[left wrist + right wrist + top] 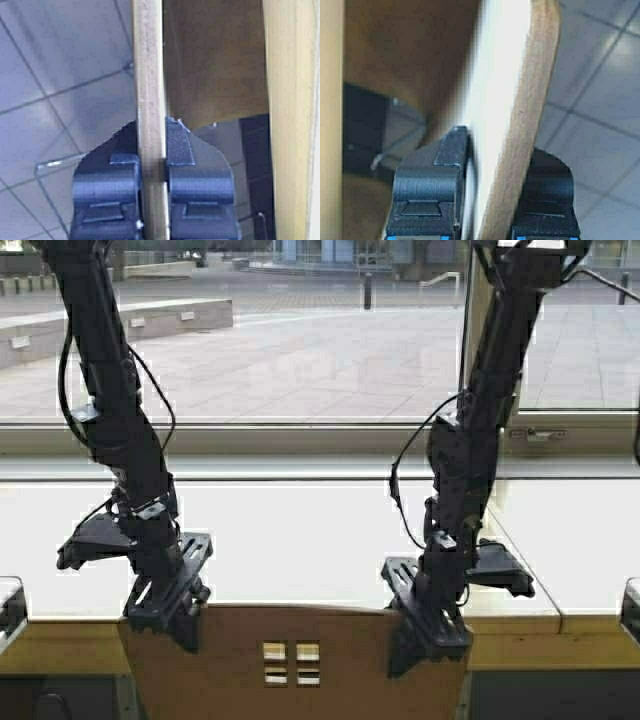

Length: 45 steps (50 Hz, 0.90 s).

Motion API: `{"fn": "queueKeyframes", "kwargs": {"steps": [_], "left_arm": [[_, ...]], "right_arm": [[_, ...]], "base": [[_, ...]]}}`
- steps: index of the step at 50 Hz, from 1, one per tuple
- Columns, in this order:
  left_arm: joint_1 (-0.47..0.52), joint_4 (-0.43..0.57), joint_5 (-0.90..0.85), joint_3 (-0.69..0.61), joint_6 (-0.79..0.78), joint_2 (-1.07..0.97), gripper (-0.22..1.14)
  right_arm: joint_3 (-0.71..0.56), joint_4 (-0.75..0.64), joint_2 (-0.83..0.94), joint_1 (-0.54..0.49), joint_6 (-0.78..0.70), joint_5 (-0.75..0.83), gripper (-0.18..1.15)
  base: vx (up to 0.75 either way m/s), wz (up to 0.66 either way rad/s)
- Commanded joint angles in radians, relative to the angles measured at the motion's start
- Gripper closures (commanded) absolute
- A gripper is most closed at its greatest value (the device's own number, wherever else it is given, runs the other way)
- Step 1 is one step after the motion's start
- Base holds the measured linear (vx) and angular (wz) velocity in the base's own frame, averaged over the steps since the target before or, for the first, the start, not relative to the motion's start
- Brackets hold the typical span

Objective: Push the chairs under the table

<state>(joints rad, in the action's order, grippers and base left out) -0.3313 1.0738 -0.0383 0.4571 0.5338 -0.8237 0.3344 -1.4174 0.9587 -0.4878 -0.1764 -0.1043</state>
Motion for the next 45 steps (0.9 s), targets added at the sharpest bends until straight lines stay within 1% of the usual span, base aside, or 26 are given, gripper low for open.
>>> {"fn": "queueKeyframes", "kwargs": {"steps": [1,4,9,12,14,18,20,31,45], "left_arm": [[0.006,-0.011,0.006,-0.021,-0.063,0.084,0.80],[0.006,-0.009,0.006,-0.025,-0.063,0.084,0.70],[0.006,-0.012,0.003,-0.025,-0.066,0.087,0.46],[0.006,-0.012,-0.006,-0.026,-0.064,0.092,0.33],[0.006,-0.012,-0.011,-0.026,-0.066,0.095,0.25],[0.006,-0.012,-0.012,-0.032,-0.066,0.098,0.14],[0.006,-0.012,-0.015,-0.035,-0.066,0.101,0.12],[0.006,-0.009,-0.055,-0.012,-0.049,0.163,0.12],[0.011,0.000,-0.074,0.098,-0.023,0.351,0.13]], "right_arm": [[-0.012,0.089,-0.097,-0.021,0.081,0.006,0.77],[-0.020,0.091,-0.095,-0.021,0.081,0.003,0.60],[-0.023,0.097,-0.098,-0.020,0.081,-0.011,0.28],[-0.023,0.098,-0.101,-0.021,0.081,-0.017,0.13],[-0.025,0.098,-0.104,-0.021,0.081,-0.018,0.07],[-0.026,0.098,-0.112,-0.021,0.080,-0.020,0.06],[-0.025,0.098,-0.118,-0.021,0.078,-0.020,0.06],[0.008,0.097,-0.196,-0.006,0.078,-0.026,0.06],[0.133,0.081,-0.383,0.017,0.074,-0.023,0.06]], "base": [[0.00,0.00],[0.00,0.00],[-0.01,0.00],[-0.01,-0.01],[-0.01,-0.01],[-0.01,0.00],[-0.02,0.02],[-0.03,0.01],[-0.03,0.01]]}}
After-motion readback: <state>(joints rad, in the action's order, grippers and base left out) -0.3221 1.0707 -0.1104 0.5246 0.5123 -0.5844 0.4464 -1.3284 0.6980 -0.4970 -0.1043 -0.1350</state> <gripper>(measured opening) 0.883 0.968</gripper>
